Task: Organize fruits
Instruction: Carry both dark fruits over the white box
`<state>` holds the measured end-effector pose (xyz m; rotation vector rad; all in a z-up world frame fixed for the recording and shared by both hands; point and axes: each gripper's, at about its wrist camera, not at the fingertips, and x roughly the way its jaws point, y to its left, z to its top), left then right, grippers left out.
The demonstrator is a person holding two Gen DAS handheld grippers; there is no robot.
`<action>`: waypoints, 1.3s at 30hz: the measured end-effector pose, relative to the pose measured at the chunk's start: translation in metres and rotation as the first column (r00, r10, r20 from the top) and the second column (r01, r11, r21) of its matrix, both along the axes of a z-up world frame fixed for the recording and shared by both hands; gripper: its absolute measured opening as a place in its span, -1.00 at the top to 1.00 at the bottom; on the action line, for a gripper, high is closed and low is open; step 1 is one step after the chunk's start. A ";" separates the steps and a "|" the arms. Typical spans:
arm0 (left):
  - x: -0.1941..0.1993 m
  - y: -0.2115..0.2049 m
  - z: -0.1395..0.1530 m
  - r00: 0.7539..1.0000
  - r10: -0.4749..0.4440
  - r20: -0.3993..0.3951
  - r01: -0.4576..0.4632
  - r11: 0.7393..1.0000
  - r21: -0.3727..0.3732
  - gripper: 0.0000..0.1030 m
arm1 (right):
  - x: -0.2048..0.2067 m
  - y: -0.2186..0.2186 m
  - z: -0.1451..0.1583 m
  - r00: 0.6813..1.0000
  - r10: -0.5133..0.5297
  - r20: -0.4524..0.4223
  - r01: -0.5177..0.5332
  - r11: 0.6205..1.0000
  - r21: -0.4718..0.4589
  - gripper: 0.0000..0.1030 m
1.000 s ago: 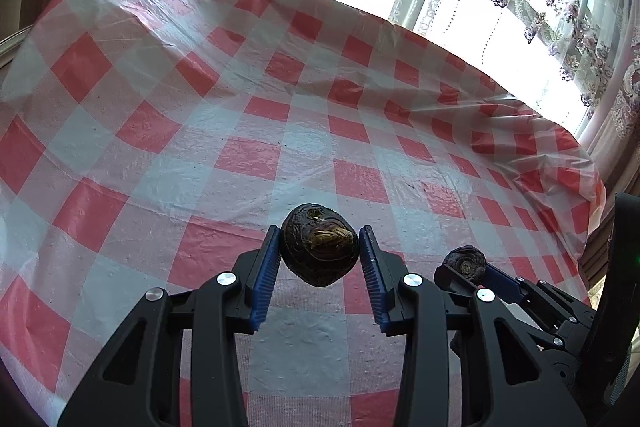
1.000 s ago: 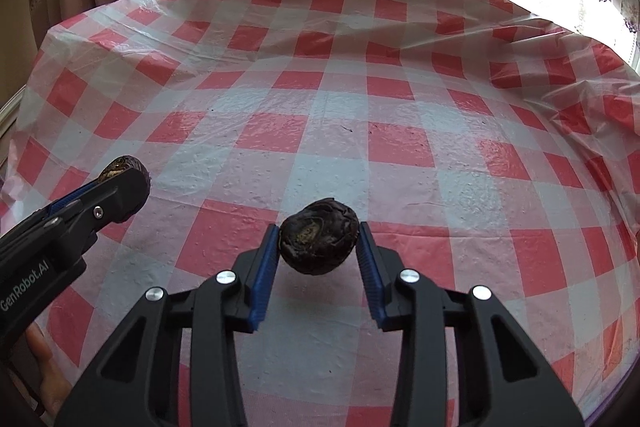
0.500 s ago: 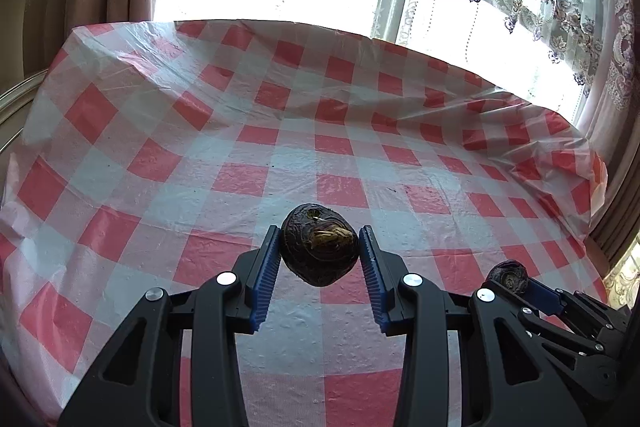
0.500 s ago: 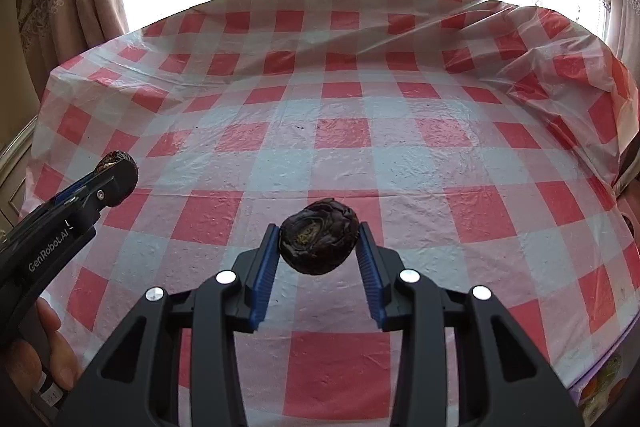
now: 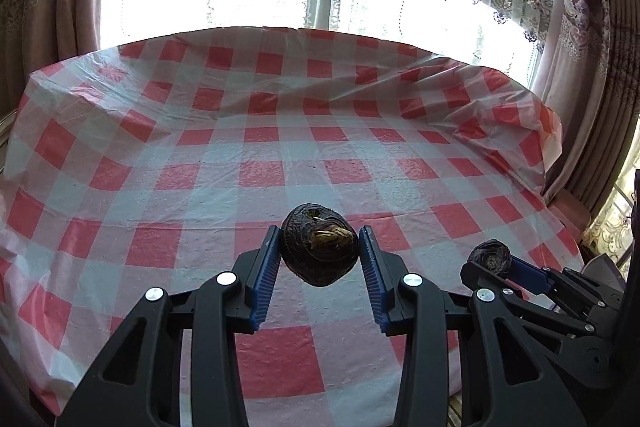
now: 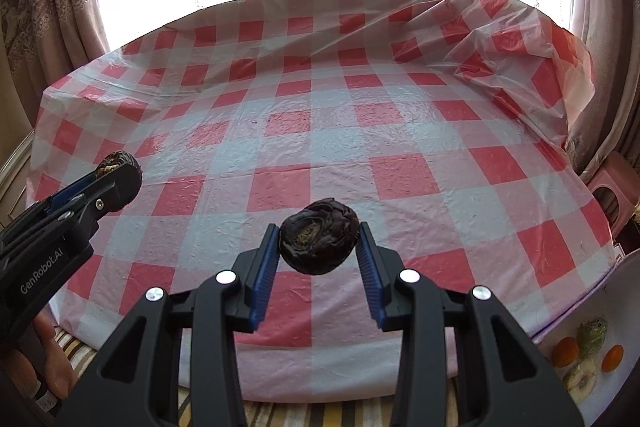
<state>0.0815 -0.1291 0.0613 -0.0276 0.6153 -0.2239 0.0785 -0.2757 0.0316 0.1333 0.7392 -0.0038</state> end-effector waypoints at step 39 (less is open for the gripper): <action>-0.109 -0.305 -0.070 0.662 -0.669 -0.337 0.748 0.614 0.251 0.26 | -0.159 -0.261 -0.043 0.853 -0.461 -0.245 0.361 0.860 -0.360 0.24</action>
